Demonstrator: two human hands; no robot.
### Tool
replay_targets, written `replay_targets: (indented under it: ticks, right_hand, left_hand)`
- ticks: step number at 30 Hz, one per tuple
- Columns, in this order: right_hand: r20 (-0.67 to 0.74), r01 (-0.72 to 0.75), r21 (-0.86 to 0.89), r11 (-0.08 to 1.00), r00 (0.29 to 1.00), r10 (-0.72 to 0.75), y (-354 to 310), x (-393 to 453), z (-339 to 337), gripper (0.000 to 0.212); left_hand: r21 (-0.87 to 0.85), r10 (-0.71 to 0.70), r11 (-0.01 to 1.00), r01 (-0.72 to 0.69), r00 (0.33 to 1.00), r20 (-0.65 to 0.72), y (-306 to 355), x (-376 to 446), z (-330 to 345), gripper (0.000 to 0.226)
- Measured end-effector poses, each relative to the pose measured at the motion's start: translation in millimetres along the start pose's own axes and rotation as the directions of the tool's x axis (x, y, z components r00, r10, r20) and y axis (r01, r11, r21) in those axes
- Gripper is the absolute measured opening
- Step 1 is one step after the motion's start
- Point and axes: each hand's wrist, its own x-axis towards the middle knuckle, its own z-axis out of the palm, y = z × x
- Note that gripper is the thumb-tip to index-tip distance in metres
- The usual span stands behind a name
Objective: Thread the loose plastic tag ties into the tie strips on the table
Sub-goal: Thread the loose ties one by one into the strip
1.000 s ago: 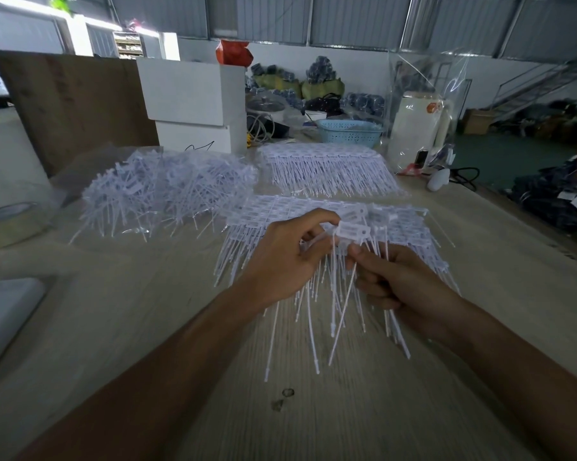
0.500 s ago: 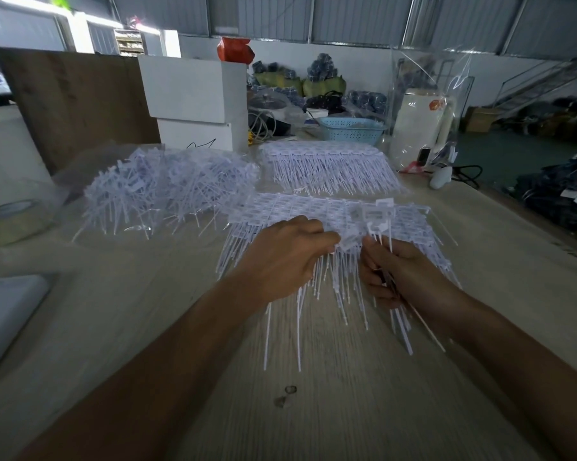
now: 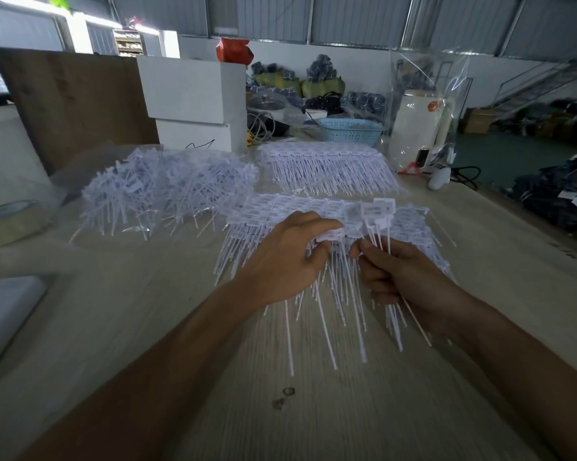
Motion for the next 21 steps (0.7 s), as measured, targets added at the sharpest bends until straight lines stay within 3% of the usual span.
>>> replay_targets:
  ticks: [6, 10, 14, 18, 21]
  right_hand:
    - [-0.034, -0.047, 0.017, 0.999, 0.998, 0.048, -1, -3, 7, 0.029]
    - [-0.083, -0.070, -0.007, 0.998, 0.994, 0.069, -2, -4, 13, 0.037]
    - [-0.137, -0.048, 0.018, 0.999, 0.989, 0.050, -1, -4, 14, 0.029]
    - [-0.206, -0.043, 0.134, 0.990, 0.976, 0.070, -4, 0, 8, 0.026]
    - [-0.178, -0.043, 0.163, 0.986, 0.981, 0.073, -3, 1, 7, 0.025]
  left_hand:
    - [-0.049, 0.008, 0.999, -0.009, 1.000, -0.011, 6, -3, 2, 0.040]
    - [-0.104, 0.039, 0.994, -0.040, 0.999, -0.016, 11, -2, 2, 0.028]
    - [0.034, 0.129, 0.991, -0.128, 0.991, -0.036, 13, -4, 2, 0.020]
    - [0.112, 0.110, 0.989, -0.101, 0.990, -0.084, 7, -3, -5, 0.032]
    - [0.190, 0.152, 0.972, -0.138, 0.986, -0.062, 5, -5, -6, 0.036]
